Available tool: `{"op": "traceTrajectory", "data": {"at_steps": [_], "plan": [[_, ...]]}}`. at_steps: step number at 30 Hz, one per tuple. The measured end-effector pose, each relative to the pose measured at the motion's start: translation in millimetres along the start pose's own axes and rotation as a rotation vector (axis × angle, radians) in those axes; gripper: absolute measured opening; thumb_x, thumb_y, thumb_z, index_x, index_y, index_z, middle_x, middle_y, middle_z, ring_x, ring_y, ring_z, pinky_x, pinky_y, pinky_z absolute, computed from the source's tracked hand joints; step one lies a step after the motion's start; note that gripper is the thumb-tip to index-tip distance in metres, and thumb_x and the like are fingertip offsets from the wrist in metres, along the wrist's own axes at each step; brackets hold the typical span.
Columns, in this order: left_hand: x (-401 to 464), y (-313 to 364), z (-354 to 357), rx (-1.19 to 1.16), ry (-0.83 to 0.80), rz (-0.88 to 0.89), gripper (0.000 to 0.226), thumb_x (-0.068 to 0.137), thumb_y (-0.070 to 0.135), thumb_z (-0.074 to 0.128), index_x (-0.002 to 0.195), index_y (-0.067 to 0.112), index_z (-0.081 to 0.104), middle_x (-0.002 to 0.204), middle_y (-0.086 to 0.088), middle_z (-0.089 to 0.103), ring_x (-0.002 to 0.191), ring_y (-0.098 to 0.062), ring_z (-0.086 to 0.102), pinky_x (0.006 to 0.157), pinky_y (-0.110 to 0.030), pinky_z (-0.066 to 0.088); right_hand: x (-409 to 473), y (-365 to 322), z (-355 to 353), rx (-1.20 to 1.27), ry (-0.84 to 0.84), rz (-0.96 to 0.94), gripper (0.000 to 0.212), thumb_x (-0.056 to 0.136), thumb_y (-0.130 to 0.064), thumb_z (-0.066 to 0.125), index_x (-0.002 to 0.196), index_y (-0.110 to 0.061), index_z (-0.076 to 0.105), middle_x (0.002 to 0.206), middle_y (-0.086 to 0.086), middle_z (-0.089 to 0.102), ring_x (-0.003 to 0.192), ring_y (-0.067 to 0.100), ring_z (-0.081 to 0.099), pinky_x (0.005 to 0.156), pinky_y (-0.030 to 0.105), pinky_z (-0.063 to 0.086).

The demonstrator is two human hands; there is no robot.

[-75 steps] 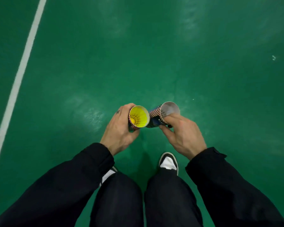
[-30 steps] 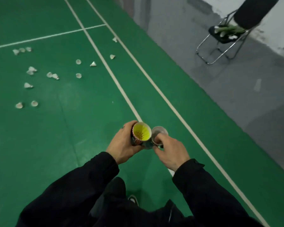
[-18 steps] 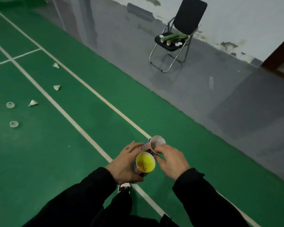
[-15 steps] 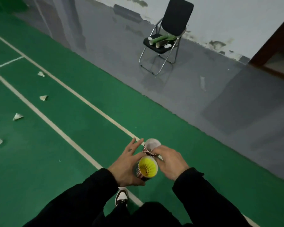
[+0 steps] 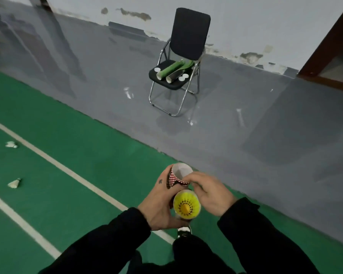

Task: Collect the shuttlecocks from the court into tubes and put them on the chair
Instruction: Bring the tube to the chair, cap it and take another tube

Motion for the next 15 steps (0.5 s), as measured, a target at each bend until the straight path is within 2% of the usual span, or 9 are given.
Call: {"op": "traceTrajectory", "data": {"at_steps": [3, 6, 8, 9, 11, 15], "plan": [[81, -4, -61, -0.031, 0.164, 0.033, 0.086, 0.057, 0.050, 0.093, 0.132, 0.041, 0.053, 0.165, 0.008, 0.004, 0.153, -0.022, 0.018, 0.123, -0.047, 0.029, 83, 5, -59, 0.237, 0.083, 0.004, 0.049, 0.099, 0.001, 0.049, 0.103, -0.043, 0.068, 0.119, -0.027, 0.067, 0.118, -0.005, 0.058, 0.102, 0.020, 0.044], [152, -27, -115, -0.072, 0.305, 0.026, 0.085, 0.057, 0.049, 0.092, 0.132, 0.043, 0.053, 0.163, 0.019, 0.002, 0.153, -0.009, 0.015, 0.124, -0.029, 0.022, 167, 1, -106, 0.406, 0.134, -0.032, 0.038, 0.100, -0.001, 0.054, 0.109, -0.035, 0.070, 0.131, -0.022, 0.064, 0.123, -0.001, 0.059, 0.103, 0.023, 0.047], [200, -58, -143, -0.088, 0.351, -0.027, 0.085, 0.057, 0.049, 0.093, 0.133, 0.040, 0.057, 0.164, 0.006, 0.008, 0.153, -0.016, 0.019, 0.124, -0.035, 0.026, 225, 7, -129, 0.496, 0.155, -0.024, 0.026, 0.101, -0.008, 0.058, 0.113, -0.029, 0.068, 0.125, -0.016, 0.069, 0.111, 0.004, 0.067, 0.095, 0.025, 0.053], [223, -78, -154, -0.073, 0.367, -0.058, 0.085, 0.057, 0.048, 0.094, 0.133, 0.037, 0.059, 0.162, -0.002, 0.013, 0.151, -0.021, 0.024, 0.123, -0.040, 0.029, 254, 12, -136, 0.512, 0.148, -0.012, 0.022, 0.100, -0.012, 0.061, 0.113, -0.028, 0.068, 0.117, -0.012, 0.072, 0.104, 0.006, 0.069, 0.089, 0.025, 0.055], [270, -122, -177, -0.036, 0.395, -0.104, 0.084, 0.057, 0.048, 0.095, 0.132, 0.033, 0.062, 0.158, -0.009, 0.021, 0.146, -0.027, 0.030, 0.121, -0.041, 0.031, 315, 30, -143, 0.498, 0.129, 0.008, 0.017, 0.097, -0.020, 0.067, 0.111, -0.029, 0.069, 0.105, -0.004, 0.073, 0.096, 0.009, 0.070, 0.083, 0.025, 0.054], [368, -203, -213, 0.011, 0.333, -0.155, 0.084, 0.055, 0.056, 0.091, 0.131, 0.043, 0.059, 0.164, -0.006, 0.011, 0.150, -0.027, 0.022, 0.123, -0.038, 0.028, 434, 70, -157, 0.393, 0.172, 0.048, 0.010, 0.093, -0.032, 0.064, 0.099, -0.037, 0.071, 0.100, -0.009, 0.071, 0.094, 0.009, 0.069, 0.082, 0.027, 0.054]]}}
Point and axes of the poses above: each hand's wrist, its own x-axis towards the middle knuckle, its own z-axis out of the palm, y = z × x, the point moved 10 cm from there along x, towards the middle knuckle
